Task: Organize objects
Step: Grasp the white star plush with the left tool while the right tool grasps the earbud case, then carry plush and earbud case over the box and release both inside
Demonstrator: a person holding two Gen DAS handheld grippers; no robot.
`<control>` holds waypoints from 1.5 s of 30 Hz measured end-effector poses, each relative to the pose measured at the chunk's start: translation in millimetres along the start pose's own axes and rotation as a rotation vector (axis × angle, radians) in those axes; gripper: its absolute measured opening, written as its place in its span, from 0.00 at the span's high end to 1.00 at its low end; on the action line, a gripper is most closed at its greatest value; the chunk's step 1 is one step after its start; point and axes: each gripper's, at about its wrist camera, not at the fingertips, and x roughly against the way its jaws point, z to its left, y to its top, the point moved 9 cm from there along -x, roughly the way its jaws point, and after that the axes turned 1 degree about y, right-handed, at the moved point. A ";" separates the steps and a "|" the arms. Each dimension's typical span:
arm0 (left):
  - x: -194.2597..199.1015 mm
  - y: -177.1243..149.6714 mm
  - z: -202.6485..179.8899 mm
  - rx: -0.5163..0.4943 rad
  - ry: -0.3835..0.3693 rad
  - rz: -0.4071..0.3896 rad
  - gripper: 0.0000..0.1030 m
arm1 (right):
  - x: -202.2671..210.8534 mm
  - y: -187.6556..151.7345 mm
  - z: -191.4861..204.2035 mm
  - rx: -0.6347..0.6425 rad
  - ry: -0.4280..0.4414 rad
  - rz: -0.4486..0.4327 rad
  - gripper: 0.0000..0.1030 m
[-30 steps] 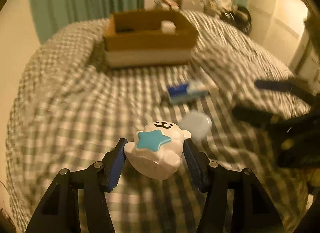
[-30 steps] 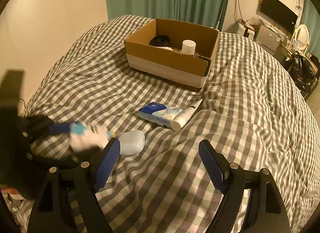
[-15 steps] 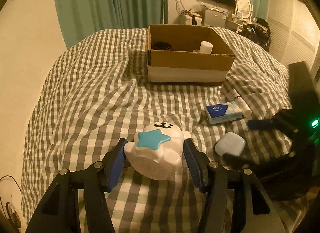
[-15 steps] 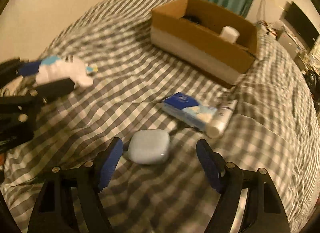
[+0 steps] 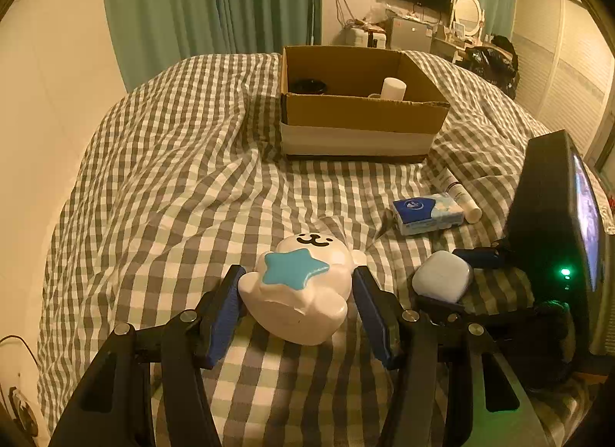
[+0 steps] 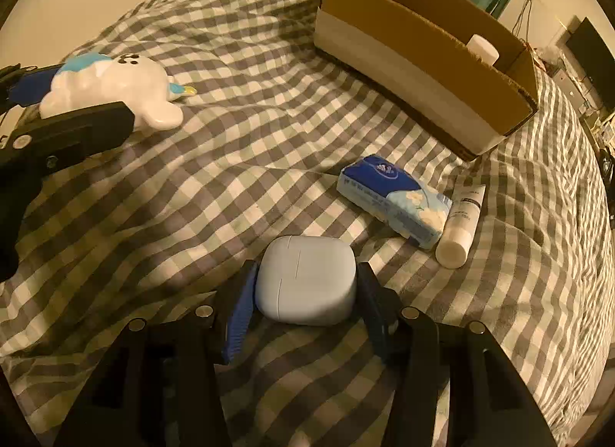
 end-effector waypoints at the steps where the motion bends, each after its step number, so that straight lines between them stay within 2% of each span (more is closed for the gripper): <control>1: 1.1 0.5 -0.1 -0.002 0.002 -0.002 0.43 | 2.2 0.7 0.6 0.001 0.000 -0.006 0.51; 14: 17.6 11.2 -9.1 -0.038 0.020 -0.042 0.43 | 53.4 13.6 -9.0 -0.023 -0.010 -0.150 0.51; 21: 25.3 32.8 -15.6 -0.056 0.010 -0.074 0.43 | 90.5 24.9 -26.4 -0.041 -0.030 -0.231 0.51; 27: 29.0 74.0 -22.0 -0.073 -0.005 -0.120 0.43 | 121.7 47.4 -56.1 -0.071 -0.057 -0.296 0.51; 33: 26.2 132.5 -26.5 -0.093 0.000 -0.188 0.43 | 145.1 85.1 -96.6 -0.123 -0.065 -0.365 0.51; 37: 11.0 173.8 -27.6 -0.109 0.040 -0.212 0.43 | 150.4 115.6 -121.7 -0.154 -0.063 -0.395 0.51; 45: -36.6 240.1 -37.1 -0.133 0.048 -0.234 0.43 | 141.9 188.4 -173.8 -0.205 -0.073 -0.431 0.51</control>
